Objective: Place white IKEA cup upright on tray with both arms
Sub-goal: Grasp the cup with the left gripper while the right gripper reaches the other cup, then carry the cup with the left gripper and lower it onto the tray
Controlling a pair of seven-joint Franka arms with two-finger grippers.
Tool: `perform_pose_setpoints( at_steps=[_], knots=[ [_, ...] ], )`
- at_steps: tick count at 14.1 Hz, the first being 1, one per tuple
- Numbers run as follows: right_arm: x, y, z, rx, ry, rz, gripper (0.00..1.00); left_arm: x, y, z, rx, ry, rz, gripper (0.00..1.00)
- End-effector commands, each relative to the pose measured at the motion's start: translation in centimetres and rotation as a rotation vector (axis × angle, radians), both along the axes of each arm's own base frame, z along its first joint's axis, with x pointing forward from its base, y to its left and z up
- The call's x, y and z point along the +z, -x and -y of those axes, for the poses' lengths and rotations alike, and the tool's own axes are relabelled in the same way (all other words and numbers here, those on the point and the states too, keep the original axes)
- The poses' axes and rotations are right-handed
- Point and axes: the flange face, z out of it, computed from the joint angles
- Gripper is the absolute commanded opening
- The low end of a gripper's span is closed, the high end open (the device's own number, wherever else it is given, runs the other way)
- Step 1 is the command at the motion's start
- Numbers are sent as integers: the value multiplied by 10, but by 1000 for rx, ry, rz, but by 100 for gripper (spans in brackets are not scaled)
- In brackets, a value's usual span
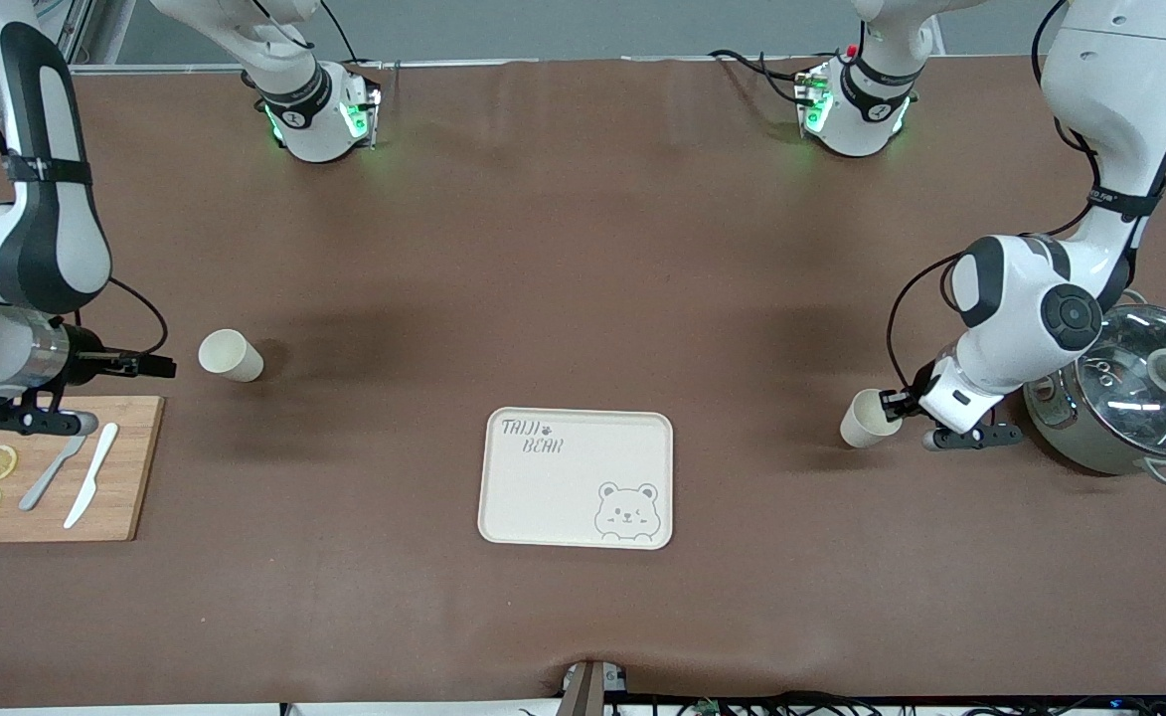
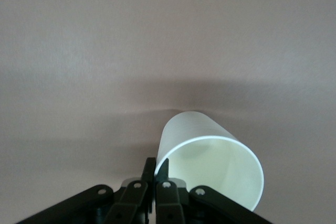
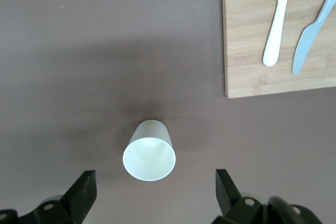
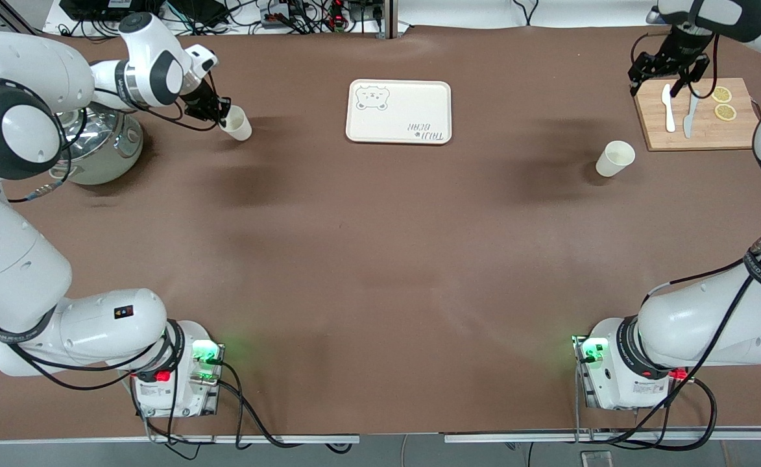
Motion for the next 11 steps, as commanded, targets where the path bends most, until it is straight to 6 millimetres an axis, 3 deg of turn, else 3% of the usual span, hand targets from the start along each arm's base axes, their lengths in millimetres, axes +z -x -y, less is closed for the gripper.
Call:
perform_pose_setpoints(
  at_steps=[1,5,10,11],
  knots=[
    [-9,23,5,-1,-12,18,100,21,-11,14,-4,15,31,0],
    [-34,37,15,22,-22,23,100,49,-30,44,-9,23,-8,0],
    [-89,81,25,33,-19,111,100,84,-49,112,47,46,-35,0],
    [-98,87,24,43,-22,108,100,88,-53,134,64,61,-30,0]
  ],
)
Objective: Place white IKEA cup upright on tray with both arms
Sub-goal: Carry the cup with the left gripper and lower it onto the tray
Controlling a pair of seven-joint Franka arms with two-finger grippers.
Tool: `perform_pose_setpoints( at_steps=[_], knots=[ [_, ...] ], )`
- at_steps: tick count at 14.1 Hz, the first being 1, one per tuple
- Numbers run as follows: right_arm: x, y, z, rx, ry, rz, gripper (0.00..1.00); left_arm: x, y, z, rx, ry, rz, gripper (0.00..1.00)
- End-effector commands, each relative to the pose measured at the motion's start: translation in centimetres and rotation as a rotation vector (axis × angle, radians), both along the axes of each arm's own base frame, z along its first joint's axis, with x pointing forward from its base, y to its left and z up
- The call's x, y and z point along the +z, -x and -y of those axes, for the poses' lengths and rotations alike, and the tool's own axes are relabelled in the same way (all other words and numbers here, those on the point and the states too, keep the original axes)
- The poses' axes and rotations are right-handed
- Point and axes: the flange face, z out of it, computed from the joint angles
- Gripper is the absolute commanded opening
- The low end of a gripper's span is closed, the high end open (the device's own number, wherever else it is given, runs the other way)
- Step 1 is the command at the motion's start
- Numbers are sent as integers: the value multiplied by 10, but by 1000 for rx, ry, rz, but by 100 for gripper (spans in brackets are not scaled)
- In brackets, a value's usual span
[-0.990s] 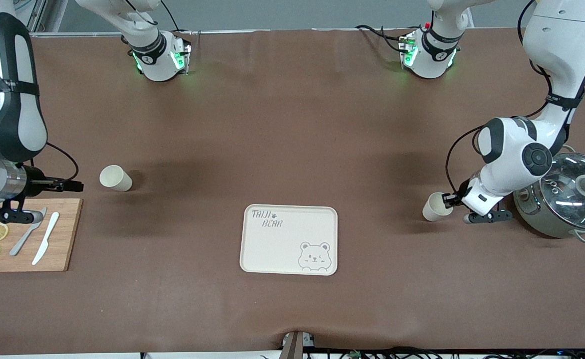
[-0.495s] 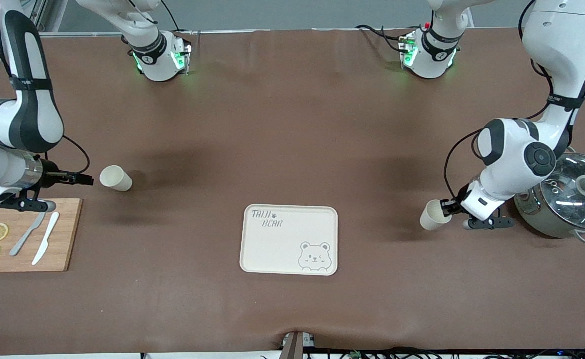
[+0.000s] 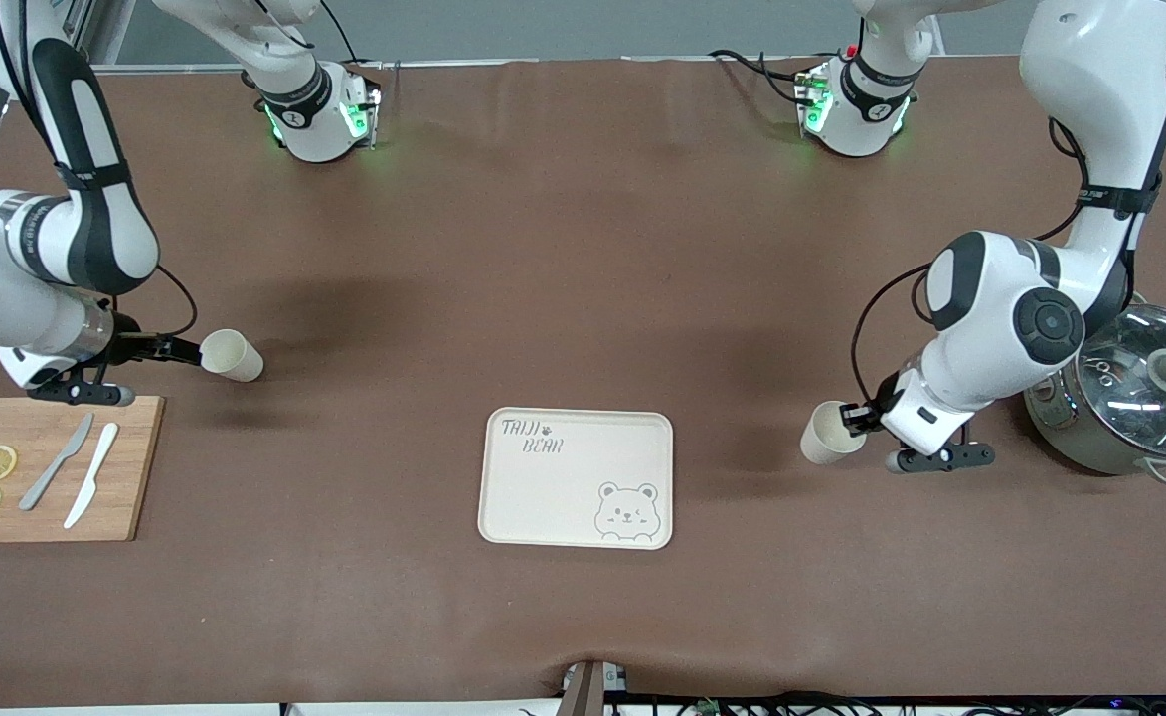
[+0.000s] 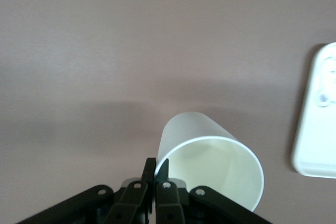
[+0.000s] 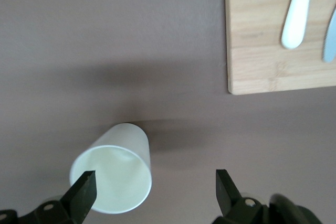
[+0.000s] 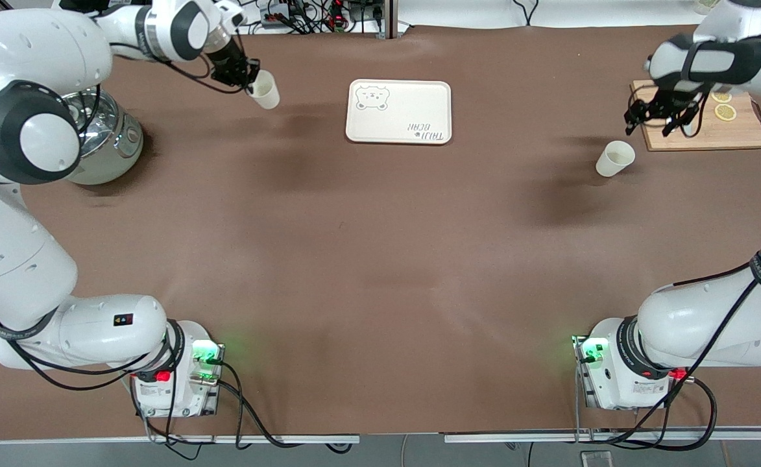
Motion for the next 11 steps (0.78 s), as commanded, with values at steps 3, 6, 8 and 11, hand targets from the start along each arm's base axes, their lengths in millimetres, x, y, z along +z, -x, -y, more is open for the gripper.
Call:
perform_pose_setpoints(
  at_steps=[3,6,8,11],
  knots=[
    [-13,31,-5,2,-38,9,95,9,-24,79,103,74,-4,0],
    [-16,32,-4,-13,-47,10,53,-3,-17,126,185,89,-38,0],
    [-20,31,-3,-20,-44,30,40,-12,-12,164,192,95,-48,0],
    [-25,33,-5,-32,-49,49,12,-27,-4,193,211,83,-63,0]
  ],
)
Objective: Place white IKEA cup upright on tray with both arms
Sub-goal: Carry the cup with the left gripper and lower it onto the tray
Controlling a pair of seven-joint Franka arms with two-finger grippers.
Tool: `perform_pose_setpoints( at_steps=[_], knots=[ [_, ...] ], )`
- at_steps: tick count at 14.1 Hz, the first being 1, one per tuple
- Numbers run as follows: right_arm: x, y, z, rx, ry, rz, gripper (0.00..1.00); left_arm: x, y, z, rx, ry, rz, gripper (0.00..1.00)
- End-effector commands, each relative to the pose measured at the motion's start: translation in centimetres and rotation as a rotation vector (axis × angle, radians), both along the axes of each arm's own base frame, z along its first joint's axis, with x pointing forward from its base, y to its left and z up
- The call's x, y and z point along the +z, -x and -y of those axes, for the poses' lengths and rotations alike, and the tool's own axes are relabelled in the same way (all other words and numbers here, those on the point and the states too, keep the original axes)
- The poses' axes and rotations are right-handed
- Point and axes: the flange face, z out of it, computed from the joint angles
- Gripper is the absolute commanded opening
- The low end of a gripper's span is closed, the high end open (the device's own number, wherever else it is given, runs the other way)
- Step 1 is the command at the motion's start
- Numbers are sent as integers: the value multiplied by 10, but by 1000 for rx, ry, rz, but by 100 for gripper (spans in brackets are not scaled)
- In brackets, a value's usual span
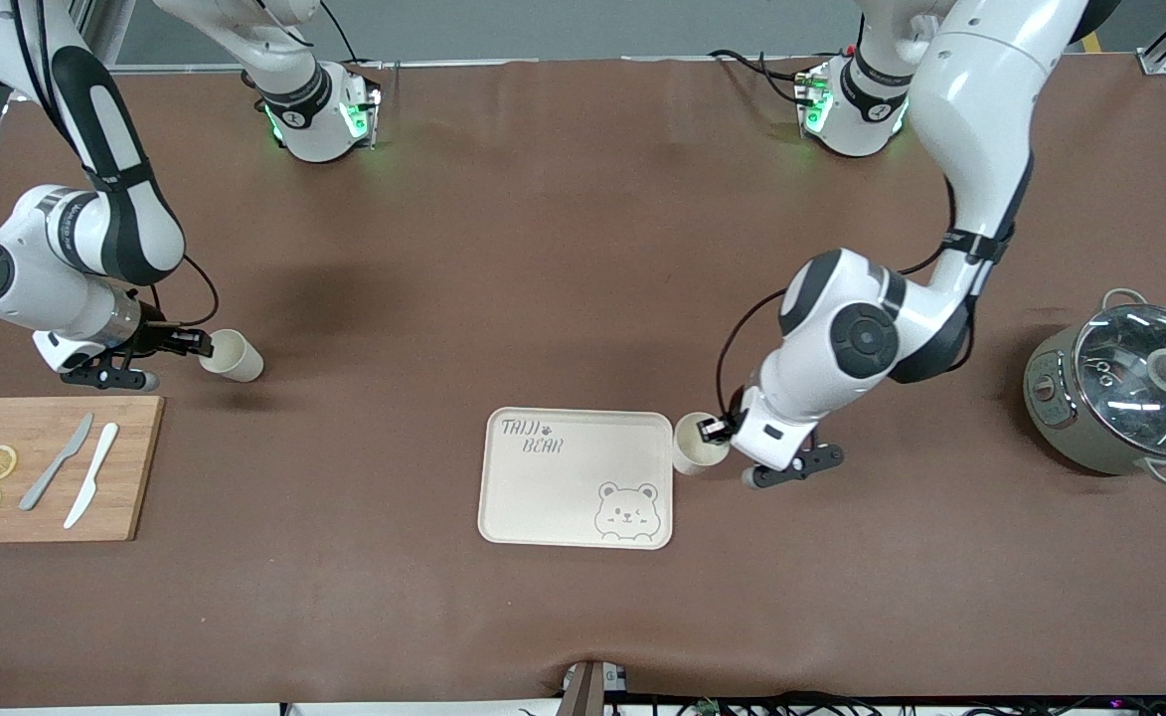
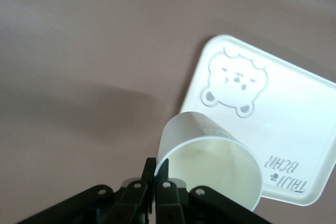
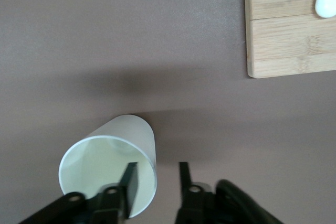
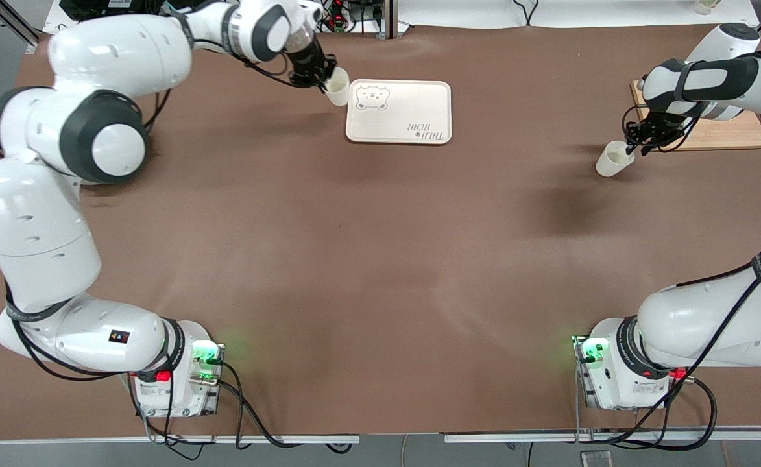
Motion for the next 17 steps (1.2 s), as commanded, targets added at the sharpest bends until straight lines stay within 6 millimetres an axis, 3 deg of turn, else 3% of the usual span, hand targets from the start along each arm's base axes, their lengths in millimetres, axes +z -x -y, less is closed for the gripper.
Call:
perform_pose_setpoints(
  at_steps=[1,3,7,9,10,11,12,13,15,17],
  knots=[
    [-1,12,-1,-10,-21,29,5,-9,-1,22,15,-9,-12,0],
    [0,11,0,-13,-17,44,0,-25,4,35,11,-39,-13,0],
    [3,10,1,-15,-16,49,0,-56,9,62,25,-71,11,0],
    [7,7,-1,-19,-18,49,0,-64,7,62,31,-69,22,0],
    [15,3,-2,-18,-16,62,0,-68,8,62,31,-73,17,7],
    [24,-3,-3,-12,-21,57,0,-68,7,61,33,-73,17,27],
    [36,-13,-5,-8,-32,36,0,-68,8,62,29,-74,18,72],
    [52,-24,-9,-4,-49,17,0,-65,7,61,15,-80,29,100],
    [86,-48,-25,12,-73,17,0,-53,3,56,9,-88,52,100],
    [115,-67,-38,-8,-74,39,0,-25,-2,50,15,-79,80,100]
  ],
)
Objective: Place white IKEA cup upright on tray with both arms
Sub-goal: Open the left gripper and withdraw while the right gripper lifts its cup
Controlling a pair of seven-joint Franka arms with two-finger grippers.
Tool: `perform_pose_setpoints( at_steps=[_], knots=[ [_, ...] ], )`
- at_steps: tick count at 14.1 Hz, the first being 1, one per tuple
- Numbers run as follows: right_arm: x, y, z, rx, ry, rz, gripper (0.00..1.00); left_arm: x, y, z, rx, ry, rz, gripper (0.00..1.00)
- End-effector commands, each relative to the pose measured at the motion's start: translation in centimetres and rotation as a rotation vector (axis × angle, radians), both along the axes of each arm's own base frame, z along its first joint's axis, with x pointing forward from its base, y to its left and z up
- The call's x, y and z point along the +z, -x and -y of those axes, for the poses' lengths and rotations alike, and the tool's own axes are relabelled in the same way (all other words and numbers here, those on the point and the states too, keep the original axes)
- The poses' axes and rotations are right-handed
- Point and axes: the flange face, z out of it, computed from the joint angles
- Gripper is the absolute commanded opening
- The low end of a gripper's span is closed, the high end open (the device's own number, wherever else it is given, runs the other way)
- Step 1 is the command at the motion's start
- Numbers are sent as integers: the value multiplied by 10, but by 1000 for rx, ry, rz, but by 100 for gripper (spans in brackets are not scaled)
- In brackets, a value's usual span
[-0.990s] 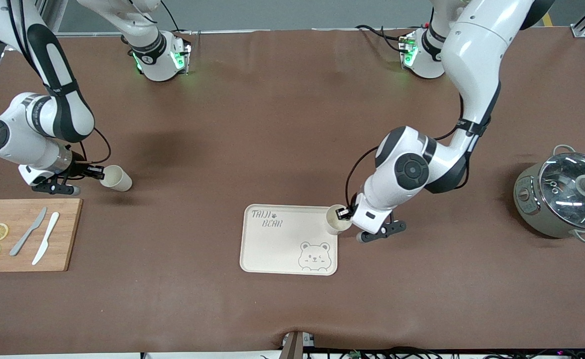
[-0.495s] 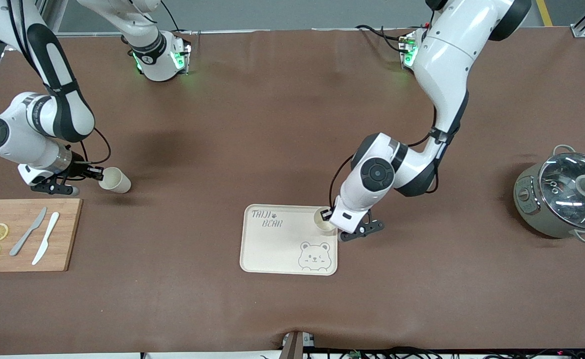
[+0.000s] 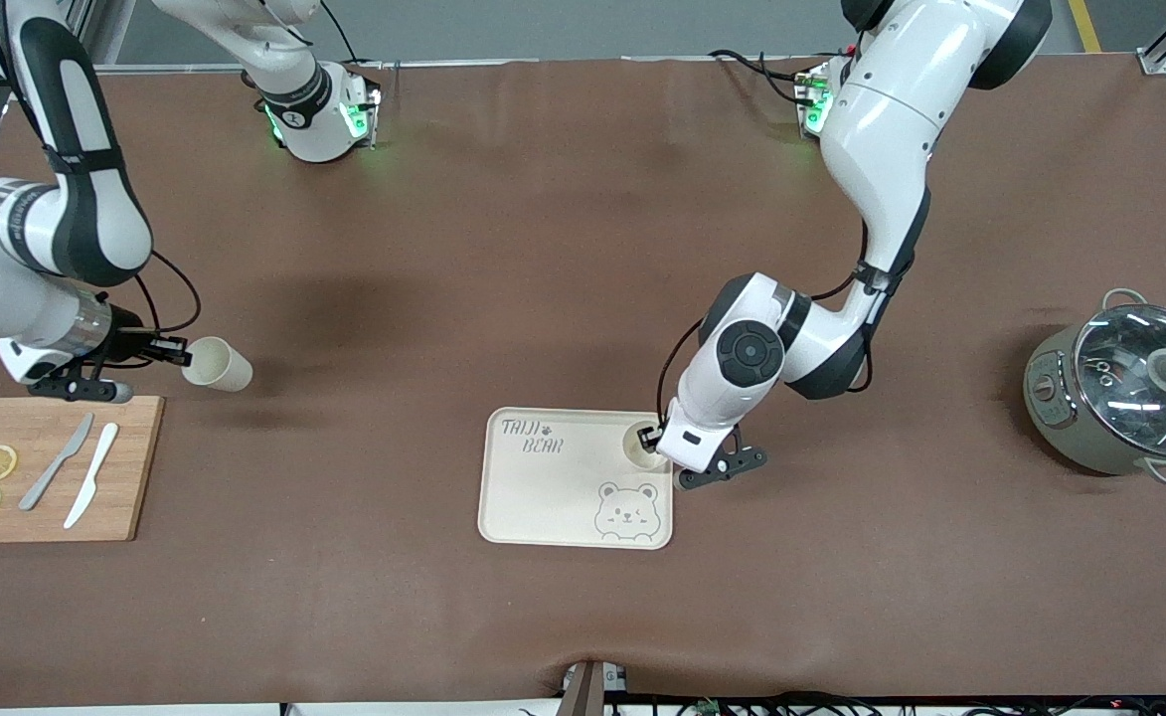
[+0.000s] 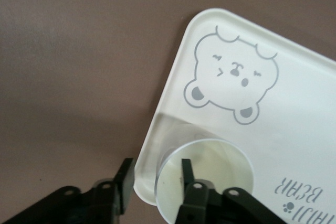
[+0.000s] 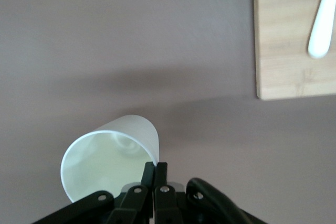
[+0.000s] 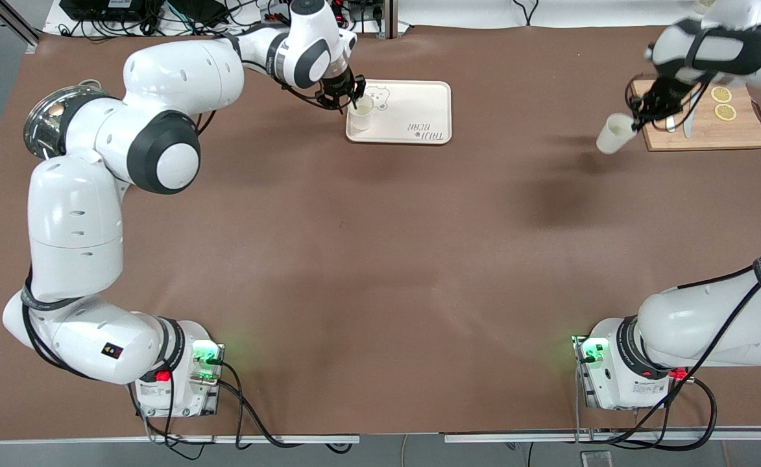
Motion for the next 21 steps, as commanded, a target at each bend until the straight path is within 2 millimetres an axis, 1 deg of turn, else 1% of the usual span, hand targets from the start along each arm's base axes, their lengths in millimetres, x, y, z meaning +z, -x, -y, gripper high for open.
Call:
perform_pose_setpoints(
  at_steps=[1,2,3,4,7,9,11,12,13,14,16,17,19,20,21],
  knots=[
    [39,-25,-25,-27,-10,32,0,50,-8,-13,4,-10,53,100],
    [41,-31,-42,-36,-6,36,0,71,-14,-29,21,-21,49,100],
    [40,-36,-62,-53,-4,33,0,95,-15,-39,22,-28,54,100],
    [39,-42,-82,-82,-9,32,0,113,-16,-46,12,-29,68,100],
    [36,-68,-133,-136,-14,38,0,166,-22,-90,-9,-53,81,100],
    [35,-84,-156,-193,-22,46,0,196,-25,-127,-6,-72,76,100],
    [24,-97,-184,-211,-17,46,0,221,-21,-155,-19,-93,52,100],
    [17,-105,-206,-238,-18,45,0,234,-18,-172,-10,-106,34,100],
    [9,-110,-234,-287,-34,35,0,246,-17,-192,7,-111,22,100],
    [4,-114,-257,-330,-50,28,0,257,-15,-206,11,-115,18,100],
    [-10,-115,-306,-375,-41,17,0,275,-11,-233,3,-126,11,100],
    [-11,-114,-328,-406,-38,17,0,283,-12,-252,-19,-128,18,100],
    [-15,-104,-369,-483,-39,7,0,302,-5,-278,-73,-142,24,100],
    [-14,-97,-392,-514,-46,23,0,310,0,-295,-93,-167,9,100],
    [-18,-89,-415,-540,-57,37,0,319,5,-306,-135,-174,5,100]
  ],
)
